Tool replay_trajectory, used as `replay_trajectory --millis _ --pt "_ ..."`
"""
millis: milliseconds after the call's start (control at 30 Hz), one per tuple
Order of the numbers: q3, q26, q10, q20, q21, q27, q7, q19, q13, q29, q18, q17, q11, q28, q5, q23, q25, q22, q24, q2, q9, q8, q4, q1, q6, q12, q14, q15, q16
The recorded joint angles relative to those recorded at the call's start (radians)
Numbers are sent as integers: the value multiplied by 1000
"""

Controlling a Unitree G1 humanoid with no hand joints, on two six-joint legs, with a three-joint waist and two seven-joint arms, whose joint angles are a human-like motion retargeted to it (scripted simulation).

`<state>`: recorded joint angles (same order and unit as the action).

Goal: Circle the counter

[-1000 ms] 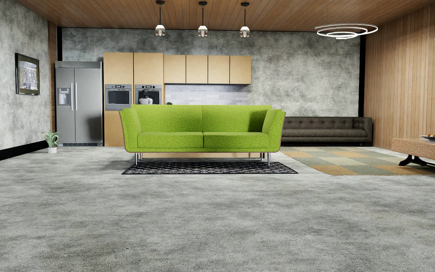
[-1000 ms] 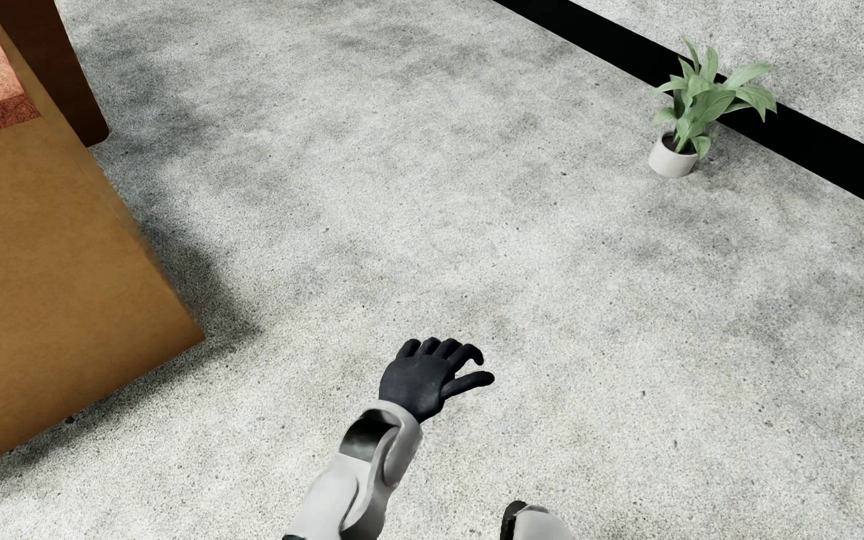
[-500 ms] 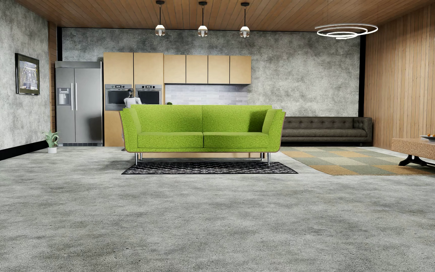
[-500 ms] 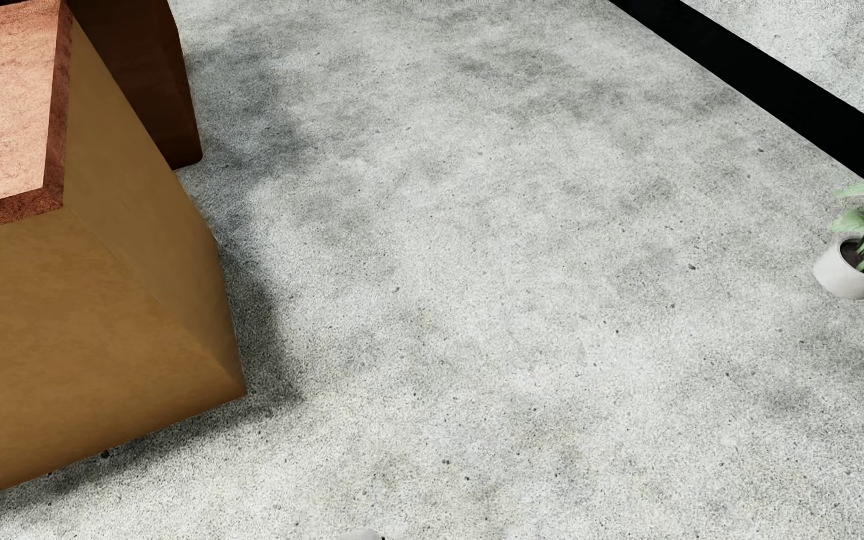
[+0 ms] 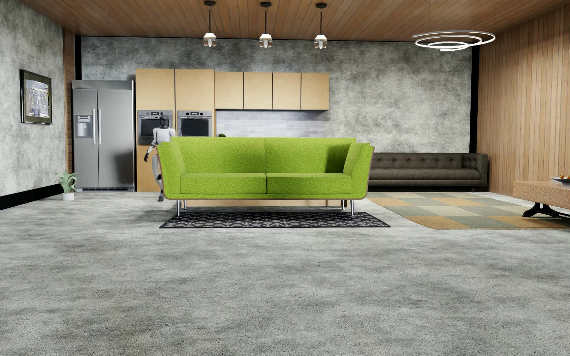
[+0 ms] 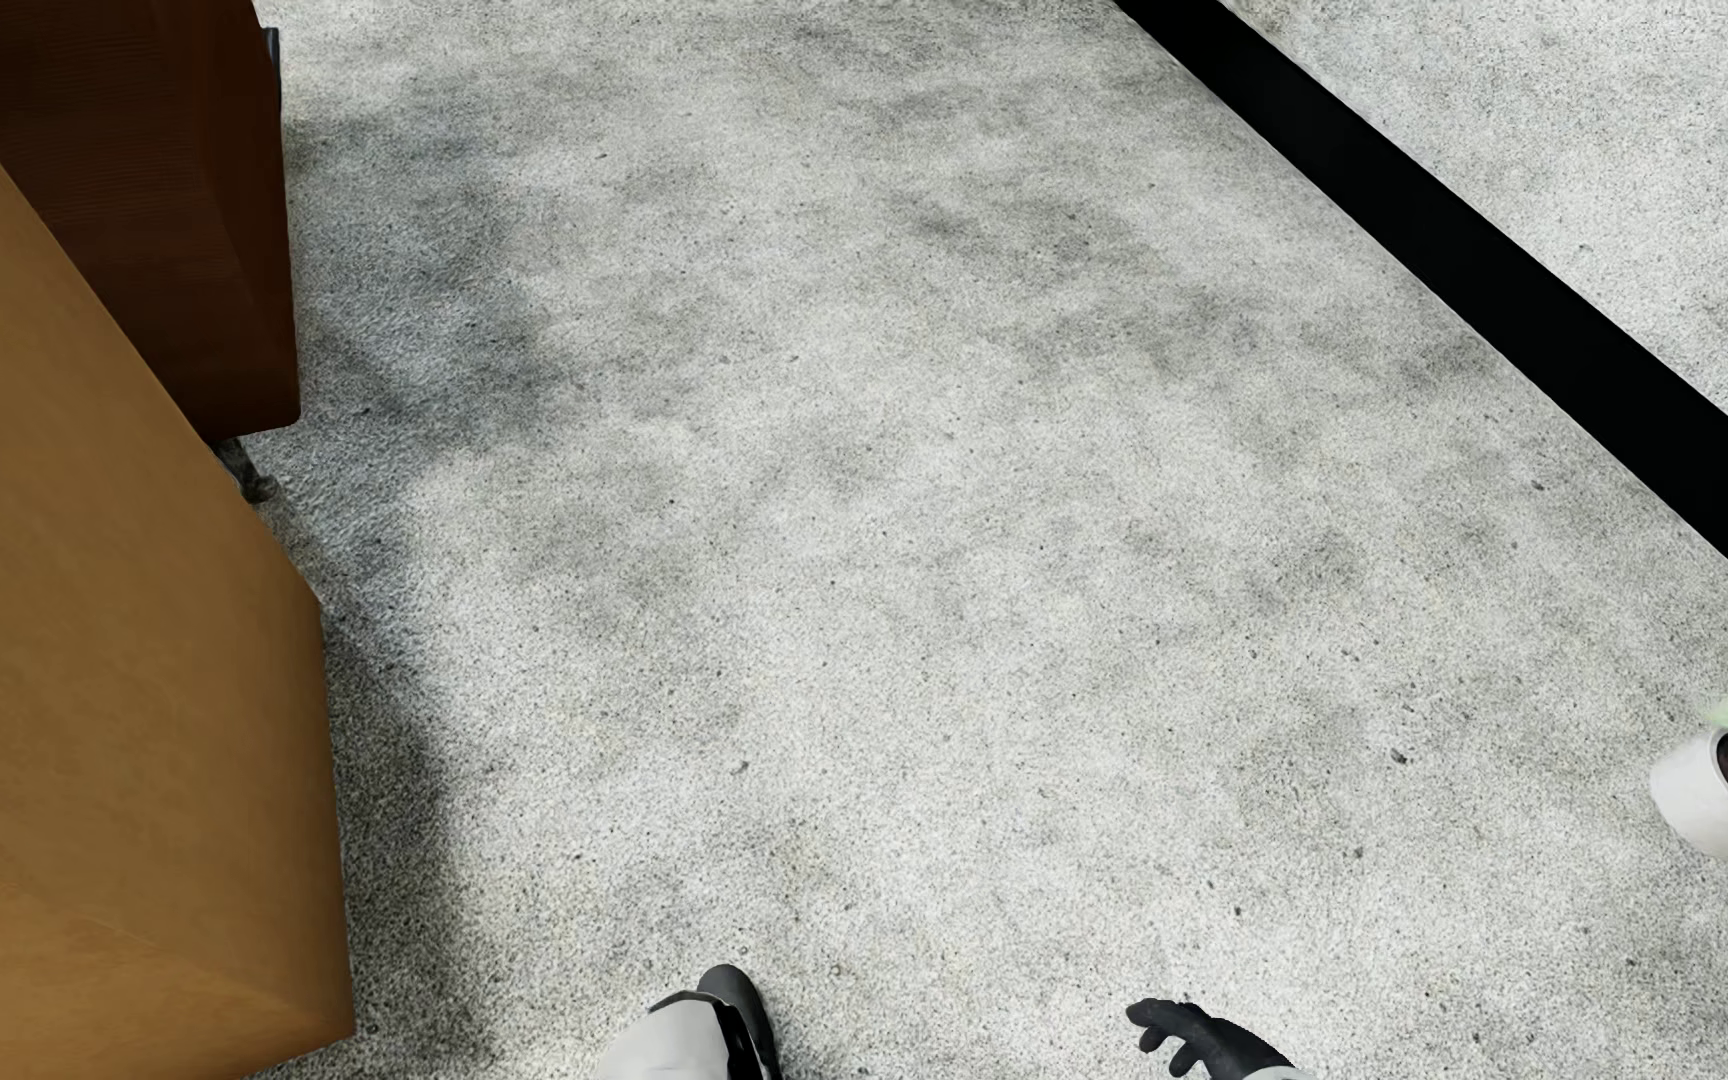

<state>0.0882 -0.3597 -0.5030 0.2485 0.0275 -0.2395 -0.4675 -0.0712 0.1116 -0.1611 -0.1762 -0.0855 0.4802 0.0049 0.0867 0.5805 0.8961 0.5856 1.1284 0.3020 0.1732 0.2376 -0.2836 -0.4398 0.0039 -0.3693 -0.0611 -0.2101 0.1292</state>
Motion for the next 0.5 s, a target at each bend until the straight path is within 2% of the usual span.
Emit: replay_trajectory --millis 33,67,100,133,167,200,233,267,300,333,367,400,433,467,500 --pt "0 -9 -22 17 -19 -23 -4 44 50 6 4 5 130 -28 50 -32 -11 44 -54 -45 2 18 34 21 -24 55 44 92 -4" --pt "-4 -30 -6 -7 -37 -44 0 69 98 3 8 15 285 -85 112 -51 -15 119 -47 -101 3 43 82 56 -46 128 67 179 -34" --pt "-12 -41 27 -76 -46 -57 13 110 142 -16 12 23 429 -135 164 -59 -10 204 33 -172 3 49 135 96 -67 207 81 280 -84" --pt "-22 -11 62 -197 -47 -68 32 85 169 -29 17 32 528 -213 153 -47 -2 276 176 -257 4 -2 182 136 -84 292 91 317 -138" --pt "-30 58 99 -319 -47 -72 54 59 190 -46 21 35 572 -255 108 -34 16 304 335 -339 3 -60 220 174 -96 374 100 239 -187" --pt "-35 119 129 -386 -50 -76 77 71 207 -66 25 30 568 -253 100 -20 35 294 442 -404 -1 -78 253 207 -103 445 109 124 -212" --pt "-40 149 164 -396 -60 -78 102 110 217 -74 29 23 518 -220 134 -5 41 260 485 -451 -7 -44 285 242 -109 497 117 63 -214" --pt "-47 157 208 -355 -72 -80 128 124 226 -71 35 19 421 -159 172 6 43 207 451 -480 -13 8 314 284 -117 532 121 33 -193" --pt "-55 163 252 -284 -81 -82 156 155 231 -70 40 17 284 -99 196 16 44 147 346 -500 -17 72 339 323 -125 557 124 27 -158" --pt "-64 172 278 -223 -87 -80 183 179 233 -67 45 16 126 -55 190 22 47 91 215 -518 -18 126 359 354 -132 577 136 35 -126" --pt "-72 197 285 -191 -97 -77 210 144 233 -63 50 19 -5 -24 160 22 41 40 87 -546 -17 151 370 379 -136 592 157 64 -108" --pt "-78 219 281 -187 -101 -72 233 106 233 -58 54 22 -95 -10 110 21 37 1 -13 -584 -13 136 379 403 -136 598 184 114 -104" --pt "-79 225 272 -200 -95 -65 246 80 231 -57 58 23 -149 6 65 19 41 -29 -67 -622 -11 124 383 429 -134 595 214 179 -113" --pt "-75 223 263 -221 -85 -60 244 91 224 -57 63 23 -168 26 59 15 48 -53 -80 -639 -11 214 388 459 -133 580 247 210 -132" --pt "-68 205 246 -250 -77 -62 234 101 216 -59 67 23 -167 27 73 10 54 -66 -48 -630 -14 366 396 490 -133 554 281 184 -159"
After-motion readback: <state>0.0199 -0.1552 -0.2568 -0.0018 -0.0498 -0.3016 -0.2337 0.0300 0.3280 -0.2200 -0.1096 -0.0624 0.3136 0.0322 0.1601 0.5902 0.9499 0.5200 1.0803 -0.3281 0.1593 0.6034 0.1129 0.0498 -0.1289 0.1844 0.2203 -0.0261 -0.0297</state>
